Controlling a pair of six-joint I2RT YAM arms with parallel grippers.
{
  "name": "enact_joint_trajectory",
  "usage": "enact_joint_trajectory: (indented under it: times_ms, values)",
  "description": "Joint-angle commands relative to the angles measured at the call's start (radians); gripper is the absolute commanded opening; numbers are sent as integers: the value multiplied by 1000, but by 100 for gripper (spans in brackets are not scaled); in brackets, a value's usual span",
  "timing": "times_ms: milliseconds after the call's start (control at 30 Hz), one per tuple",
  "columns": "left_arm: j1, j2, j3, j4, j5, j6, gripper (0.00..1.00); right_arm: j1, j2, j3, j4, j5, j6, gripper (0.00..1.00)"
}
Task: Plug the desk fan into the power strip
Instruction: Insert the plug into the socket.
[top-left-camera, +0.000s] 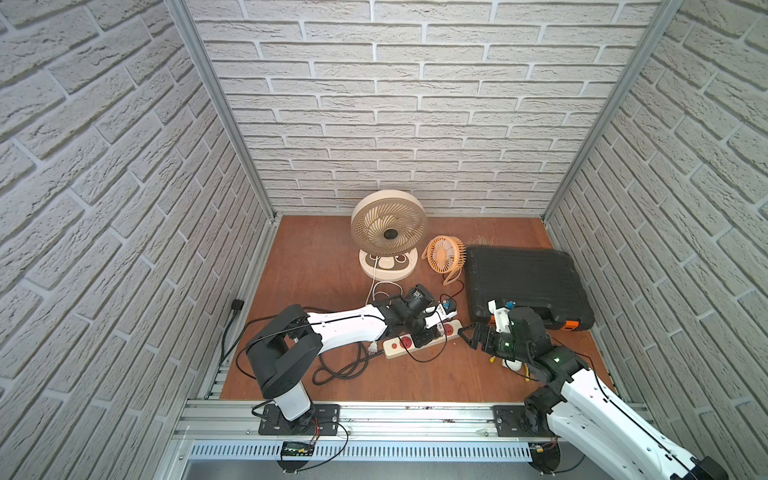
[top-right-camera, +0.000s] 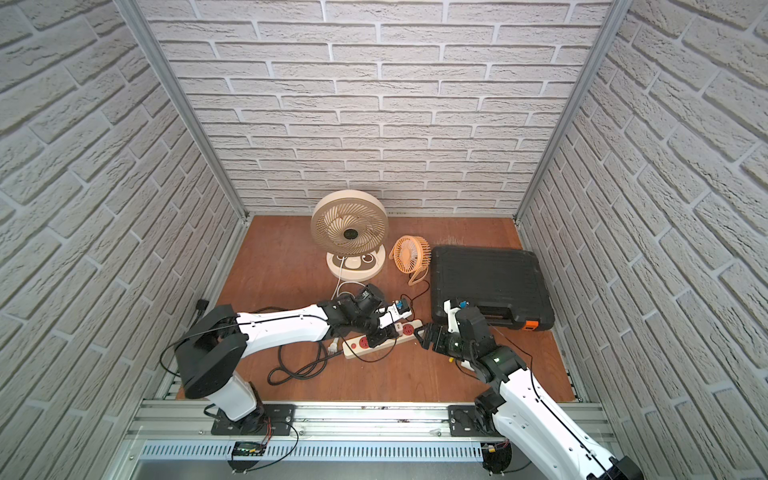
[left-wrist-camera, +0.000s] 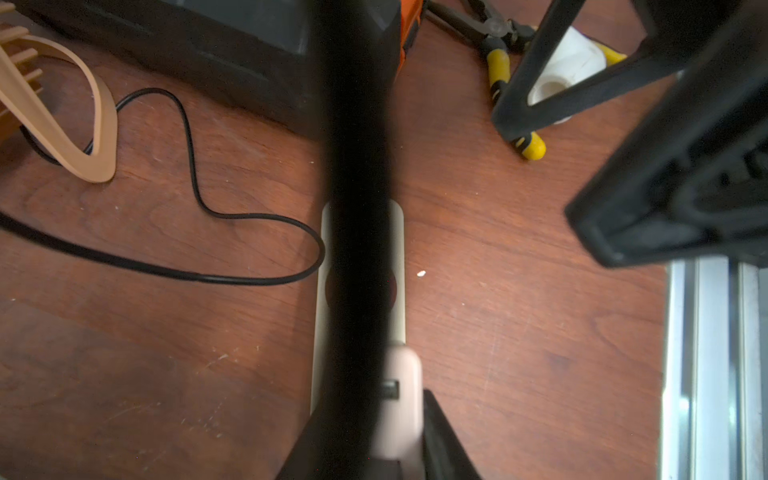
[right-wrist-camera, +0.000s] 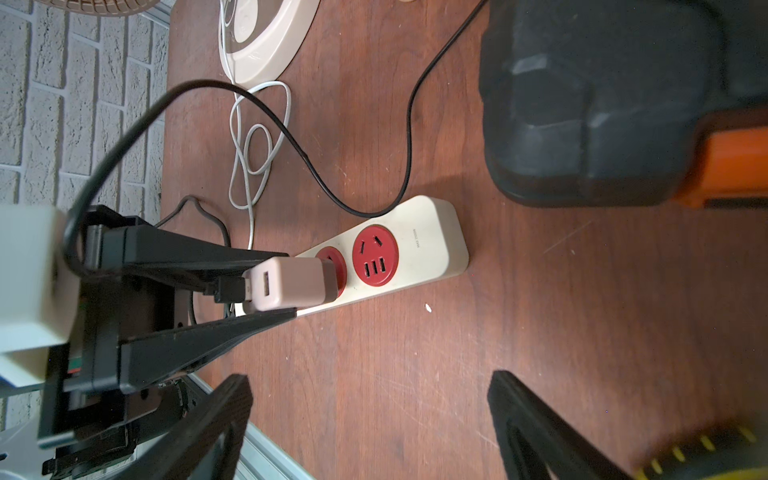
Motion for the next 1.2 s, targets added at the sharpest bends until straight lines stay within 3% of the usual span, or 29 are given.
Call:
enact_joint_trajectory:
  times_ms: [0,167,433,667,933,1100,1167]
  values:
    - [-19,18,-38,-38,7,-17,0,-7,-1,-15,38,-6,-5,93]
    - [-19,8,-82,-25,-35,-26,0,-7,14,-22,68,-25,-2,89]
    - [-19,26,-142,50,-75,-39,0,-8,143,20,148,-67,-21,46]
    - [-21,40,-158,80,-80,-41,0,1,358,75,319,-180,-10,44]
    - [-25,53,-161,80,-89,-36,0,39,462,150,359,-192,-22,44]
    - [-34,69,-161,79,-109,-33,0,68,524,142,376,-197,-30,30]
    - [-36,72,-161,77,-117,-33,0,84,530,120,390,-188,-26,29]
